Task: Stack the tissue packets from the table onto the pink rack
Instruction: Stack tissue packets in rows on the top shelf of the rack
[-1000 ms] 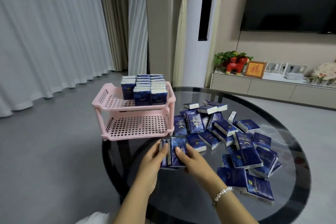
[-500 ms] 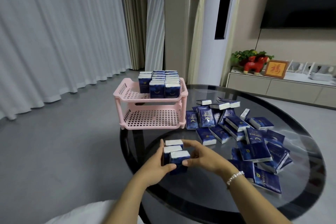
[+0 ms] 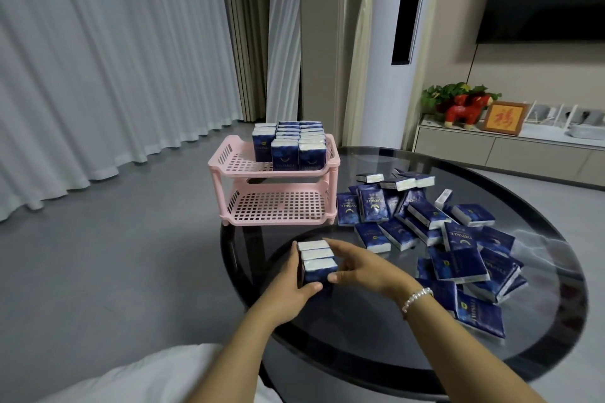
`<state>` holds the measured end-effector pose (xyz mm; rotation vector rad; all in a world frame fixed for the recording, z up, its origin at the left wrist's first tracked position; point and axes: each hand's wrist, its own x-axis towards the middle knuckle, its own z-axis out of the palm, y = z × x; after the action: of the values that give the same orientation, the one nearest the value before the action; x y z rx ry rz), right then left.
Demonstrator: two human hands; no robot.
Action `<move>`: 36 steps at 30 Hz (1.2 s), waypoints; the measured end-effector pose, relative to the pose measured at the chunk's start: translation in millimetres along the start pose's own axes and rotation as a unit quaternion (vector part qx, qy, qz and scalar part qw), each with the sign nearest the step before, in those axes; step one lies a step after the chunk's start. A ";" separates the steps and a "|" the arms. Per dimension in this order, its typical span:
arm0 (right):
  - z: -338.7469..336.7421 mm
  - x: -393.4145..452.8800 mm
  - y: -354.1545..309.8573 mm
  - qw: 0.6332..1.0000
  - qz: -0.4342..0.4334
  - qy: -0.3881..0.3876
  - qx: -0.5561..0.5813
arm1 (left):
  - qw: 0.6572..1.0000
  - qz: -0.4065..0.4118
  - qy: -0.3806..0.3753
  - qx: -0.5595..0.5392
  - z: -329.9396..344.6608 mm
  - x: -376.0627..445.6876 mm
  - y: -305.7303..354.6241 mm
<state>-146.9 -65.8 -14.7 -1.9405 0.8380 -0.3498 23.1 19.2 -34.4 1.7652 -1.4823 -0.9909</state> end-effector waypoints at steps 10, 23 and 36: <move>-25.7 13.5 -60.3 0.998 -0.060 -0.017 -0.009 | 0.994 0.083 0.076 -0.006 -52.6 2.2 34.5; -63.4 77.6 -168.6 0.995 -0.095 0.023 -0.034 | 0.984 0.147 0.098 0.004 -173.5 21.5 84.5; -76.6 190.5 -184.5 0.986 -0.055 0.082 -0.131 | 0.989 0.116 0.081 0.039 -245.0 107.1 74.9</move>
<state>23.6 -190.5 163.0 -2.2305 0.9224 -0.4925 202.3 -100.7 140.5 1.6369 -1.5970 -0.6654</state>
